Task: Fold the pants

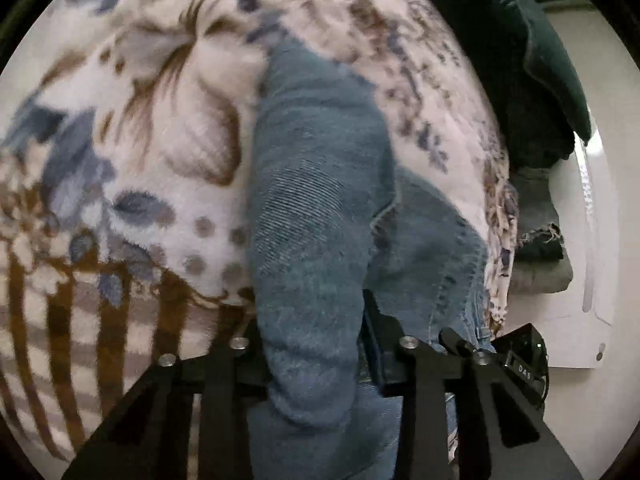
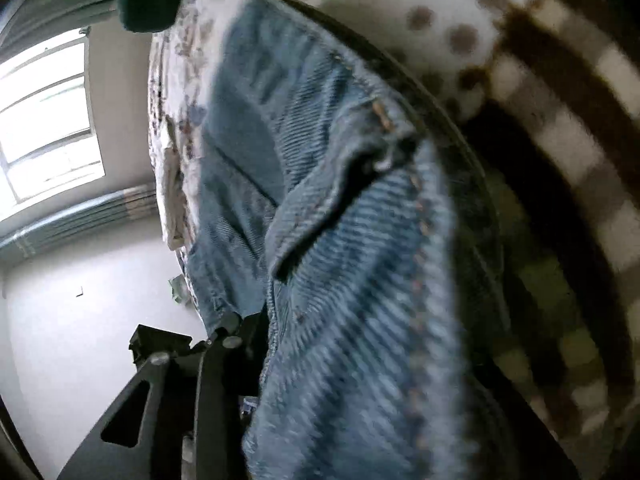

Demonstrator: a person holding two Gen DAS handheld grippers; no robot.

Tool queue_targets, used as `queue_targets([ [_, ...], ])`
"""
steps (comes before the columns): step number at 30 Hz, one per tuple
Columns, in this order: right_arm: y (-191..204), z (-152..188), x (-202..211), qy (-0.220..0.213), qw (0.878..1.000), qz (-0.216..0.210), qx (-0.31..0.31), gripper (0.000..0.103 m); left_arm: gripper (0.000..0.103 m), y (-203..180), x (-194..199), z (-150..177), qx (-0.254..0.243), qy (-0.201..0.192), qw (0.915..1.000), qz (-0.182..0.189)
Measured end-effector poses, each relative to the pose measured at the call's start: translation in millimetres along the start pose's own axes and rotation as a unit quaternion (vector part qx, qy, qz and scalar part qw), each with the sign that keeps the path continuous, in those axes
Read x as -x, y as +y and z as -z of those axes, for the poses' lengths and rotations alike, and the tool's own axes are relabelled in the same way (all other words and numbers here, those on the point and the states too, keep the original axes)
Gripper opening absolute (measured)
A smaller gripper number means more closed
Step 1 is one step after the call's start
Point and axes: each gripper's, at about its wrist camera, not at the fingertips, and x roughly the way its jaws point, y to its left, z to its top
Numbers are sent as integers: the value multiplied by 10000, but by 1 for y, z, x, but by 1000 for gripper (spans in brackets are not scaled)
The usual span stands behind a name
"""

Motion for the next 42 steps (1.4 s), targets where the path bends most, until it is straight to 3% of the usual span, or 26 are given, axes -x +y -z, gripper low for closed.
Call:
queue_targets([
  [6,56,17,23,-170,9984,59,537,31,25,-31,50,-12,-37,-283,9992,266],
  [10,99,10,45,-213,9961,-64,850,31,25,-45,86,-33,-93,-520,9977,414],
  [15,164,-14,65,-301,9914,-236,1250,31,25,-48,134,-90,-210,-881,9945,533],
  [18,221,-26,42,-382,9883,-317,1441,31,25,-36,156,-140,-319,-1014,9928,550],
  [21,268,-36,5,-462,9860,-388,1555,31,25,-18,174,-207,-441,-1107,9915,515],
  [29,388,-109,-154,-655,9820,-549,1687,31,25,55,188,-382,-766,-1268,9887,225],
  [35,445,-167,-270,-640,9781,-605,1888,31,27,114,169,-471,-770,-1407,9870,124],
  [37,449,-185,-308,-487,9791,-451,1922,33,40,142,150,-488,-612,-1164,9909,-298],
  [38,446,-193,-325,-365,9826,-322,1790,40,43,153,141,-491,-600,-1039,9910,-590],
  [39,440,-195,-336,-258,9852,-106,1691,48,53,164,133,-491,-640,-921,9902,-833],
  [40,436,-197,-345,-170,9854,200,1683,52,67,171,132,-487,-641,-917,9896,-905],
  [42,434,-194,-349,-63,9828,518,1769,73,84,174,137,-477,-697,-977,9869,-1081],
])
